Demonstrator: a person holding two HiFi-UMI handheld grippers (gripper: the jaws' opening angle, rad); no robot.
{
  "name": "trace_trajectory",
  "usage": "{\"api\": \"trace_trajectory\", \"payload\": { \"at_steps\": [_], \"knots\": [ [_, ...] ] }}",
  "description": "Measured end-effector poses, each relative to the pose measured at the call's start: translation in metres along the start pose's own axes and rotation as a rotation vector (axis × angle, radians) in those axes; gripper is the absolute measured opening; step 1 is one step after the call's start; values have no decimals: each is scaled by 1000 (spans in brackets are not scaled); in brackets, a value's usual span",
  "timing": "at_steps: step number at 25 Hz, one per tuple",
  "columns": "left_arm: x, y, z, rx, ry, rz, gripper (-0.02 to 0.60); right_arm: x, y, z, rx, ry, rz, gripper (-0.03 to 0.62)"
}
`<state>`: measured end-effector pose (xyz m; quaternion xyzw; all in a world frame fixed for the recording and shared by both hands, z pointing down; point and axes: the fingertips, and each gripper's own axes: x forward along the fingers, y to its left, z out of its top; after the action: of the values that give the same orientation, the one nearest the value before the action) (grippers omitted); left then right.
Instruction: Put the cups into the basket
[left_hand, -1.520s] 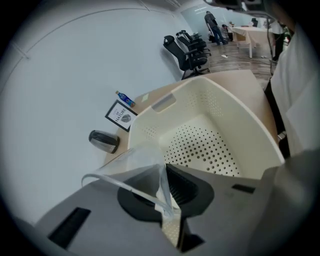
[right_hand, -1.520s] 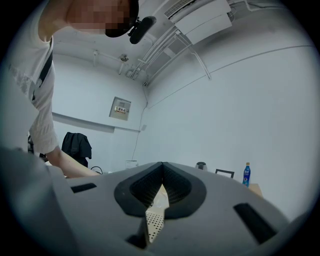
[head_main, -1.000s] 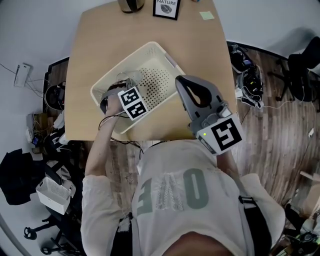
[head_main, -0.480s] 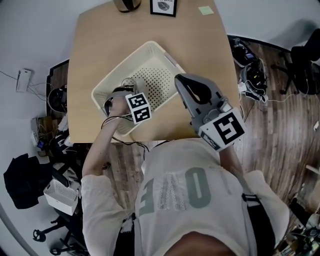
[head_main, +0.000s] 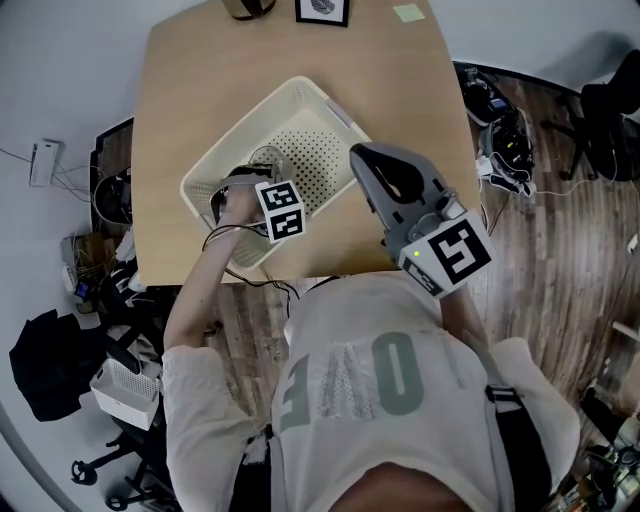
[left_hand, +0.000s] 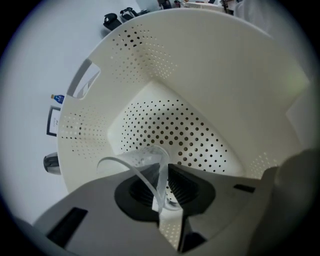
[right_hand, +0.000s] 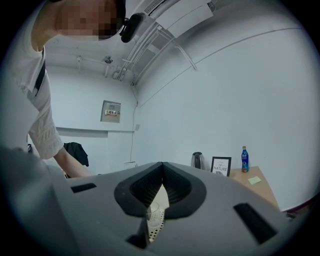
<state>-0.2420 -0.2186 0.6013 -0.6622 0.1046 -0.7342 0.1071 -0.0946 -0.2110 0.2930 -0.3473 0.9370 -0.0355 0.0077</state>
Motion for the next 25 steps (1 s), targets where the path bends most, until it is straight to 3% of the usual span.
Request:
{"api": "trace_trajectory", "payload": {
  "at_steps": [8,25],
  "knots": [
    [-7,7,10,6,-17,30,69,-3,1,2,11,-11,-1,-2],
    [-58,18,-3,-173,-93,154,67,-3,29,6,25,-15,84,-2]
  ]
}}
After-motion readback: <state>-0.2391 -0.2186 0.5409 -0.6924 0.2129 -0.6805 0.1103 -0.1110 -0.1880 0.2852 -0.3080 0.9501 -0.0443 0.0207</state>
